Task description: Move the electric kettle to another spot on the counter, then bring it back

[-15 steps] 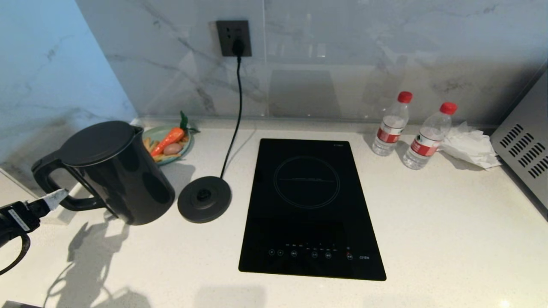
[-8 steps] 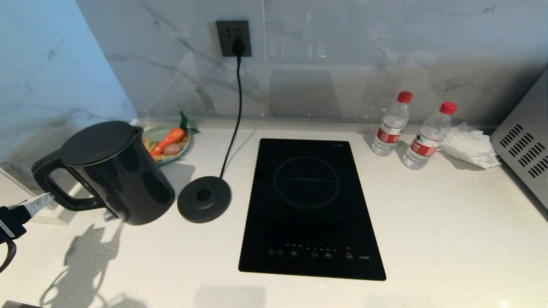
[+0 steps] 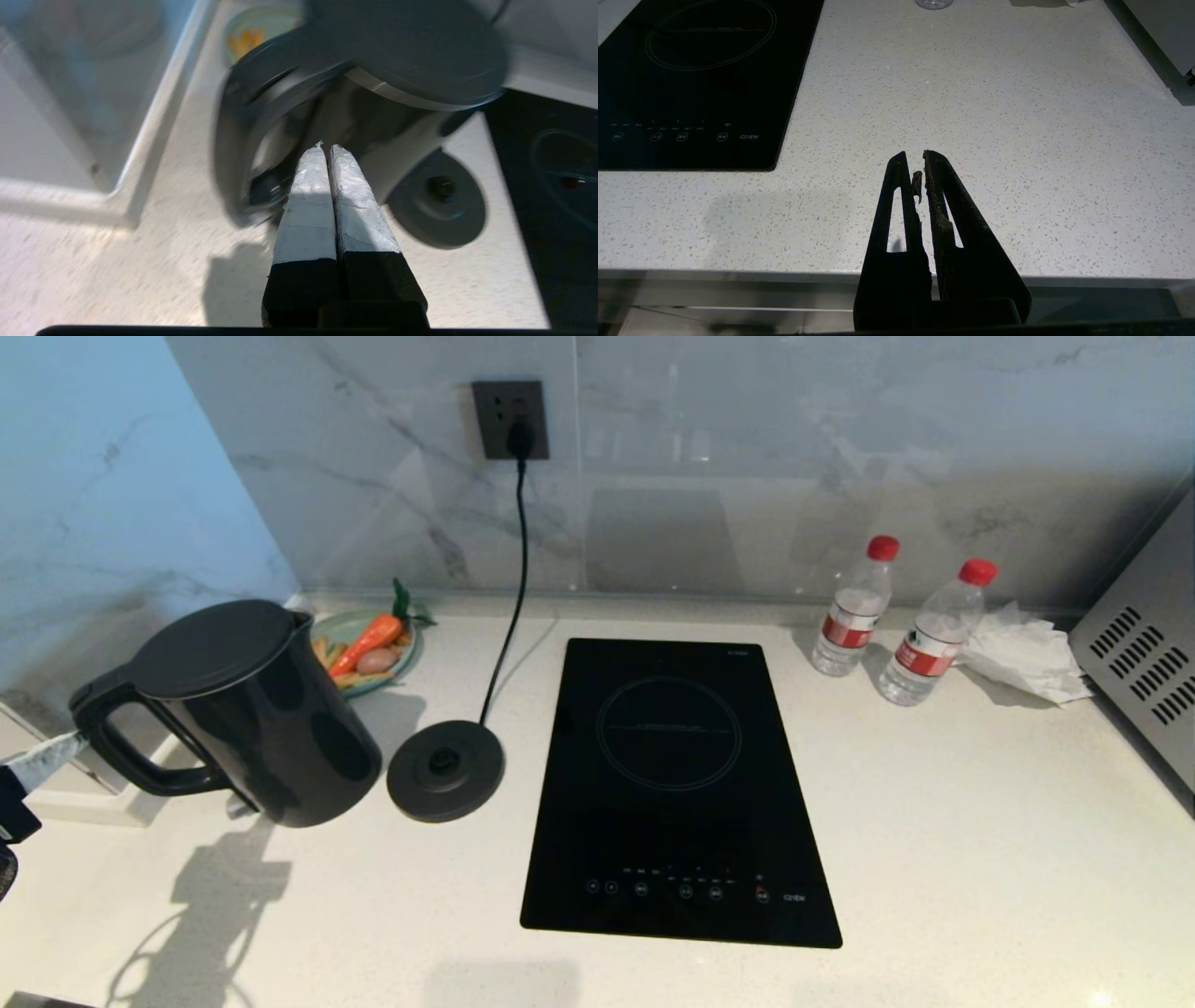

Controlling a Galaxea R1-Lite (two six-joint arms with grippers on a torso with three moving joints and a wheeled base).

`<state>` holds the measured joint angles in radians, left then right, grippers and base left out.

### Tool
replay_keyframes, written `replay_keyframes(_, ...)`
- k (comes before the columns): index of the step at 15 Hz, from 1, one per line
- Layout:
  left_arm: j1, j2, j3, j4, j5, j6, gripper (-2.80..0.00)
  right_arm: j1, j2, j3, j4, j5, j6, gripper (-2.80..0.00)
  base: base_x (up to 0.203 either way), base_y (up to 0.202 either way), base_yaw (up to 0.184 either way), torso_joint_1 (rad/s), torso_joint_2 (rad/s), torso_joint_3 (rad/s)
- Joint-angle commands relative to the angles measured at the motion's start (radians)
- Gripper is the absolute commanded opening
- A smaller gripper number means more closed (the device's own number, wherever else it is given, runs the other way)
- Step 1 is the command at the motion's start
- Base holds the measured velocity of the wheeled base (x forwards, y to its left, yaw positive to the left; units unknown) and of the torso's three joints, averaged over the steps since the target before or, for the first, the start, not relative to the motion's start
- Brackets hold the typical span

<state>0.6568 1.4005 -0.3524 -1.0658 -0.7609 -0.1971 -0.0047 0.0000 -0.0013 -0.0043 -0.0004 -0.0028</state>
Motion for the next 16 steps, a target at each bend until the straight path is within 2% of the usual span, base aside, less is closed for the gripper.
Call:
replay_keyframes(1, -0.072, -0.180, -0.044, 0.096, -0.004, -0.011, -2.80, 0.000, 0.000, 0.000, 0.000, 0.000, 0.000, -2.80, 0.000, 0.000, 0.000, 0.000, 0.00, 0.000)
replay_keyframes(4, -0.143, -0.390, -0.166, 0.442, -0.014, -0.034, -2.80, 0.000, 0.000, 0.000, 0.000, -0.001, 0.000, -2.80, 0.000, 0.000, 0.000, 0.000, 0.00, 0.000)
replay_keyframes(5, -0.172, -0.449, -0.200, 0.525, -0.032, -0.049, -2.80, 0.000, 0.000, 0.000, 0.000, -0.001, 0.000, -2.80, 0.000, 0.000, 0.000, 0.000, 0.00, 0.000)
replay_keyframes(6, -0.199, -0.501, -0.233, 0.595, -0.071, -0.071, -2.80, 0.000, 0.000, 0.000, 0.000, -0.001, 0.000, -2.80, 0.000, 0.000, 0.000, 0.000, 0.00, 0.000)
replay_keyframes(7, -0.216, -0.538, -0.275, 0.672, -0.153, -0.123, -2.80, 0.000, 0.000, 0.000, 0.000, 0.000, 0.000, -2.80, 0.000, 0.000, 0.000, 0.000, 0.00, 0.000)
replay_keyframes(8, -0.219, -0.565, -0.298, 0.724, -0.260, -0.178, -2.80, 0.000, 0.000, 0.000, 0.000, -0.001, 0.000, -2.80, 0.000, 0.000, 0.000, 0.000, 0.00, 0.000)
replay_keyframes(9, -0.218, -0.604, -0.306, 0.761, -0.329, -0.211, -2.80, 0.000, 0.000, 0.000, 0.000, 0.000, 0.000, -2.80, 0.000, 0.000, 0.000, 0.000, 0.00, 0.000)
replay_keyframes(11, -0.244, -0.682, -0.302, 0.822, -0.424, -0.233, -2.80, 0.000, 0.000, 0.000, 0.000, 0.000, 0.000, -2.80, 0.000, 0.000, 0.000, 0.000, 0.00, 0.000)
replay_keyframes(13, -0.325, -0.751, -0.314, 0.909, -0.481, -0.258, -2.80, 0.000, 0.000, 0.000, 0.000, -0.001, 0.000, -2.80, 0.000, 0.000, 0.000, 0.000, 0.00, 0.000)
replay_keyframes(16, -0.506, -0.852, -0.319, 1.023, -0.494, -0.272, -2.80, 0.000, 0.000, 0.000, 0.000, 0.000, 0.000, -2.80, 0.000, 0.000, 0.000, 0.000, 0.00, 0.000)
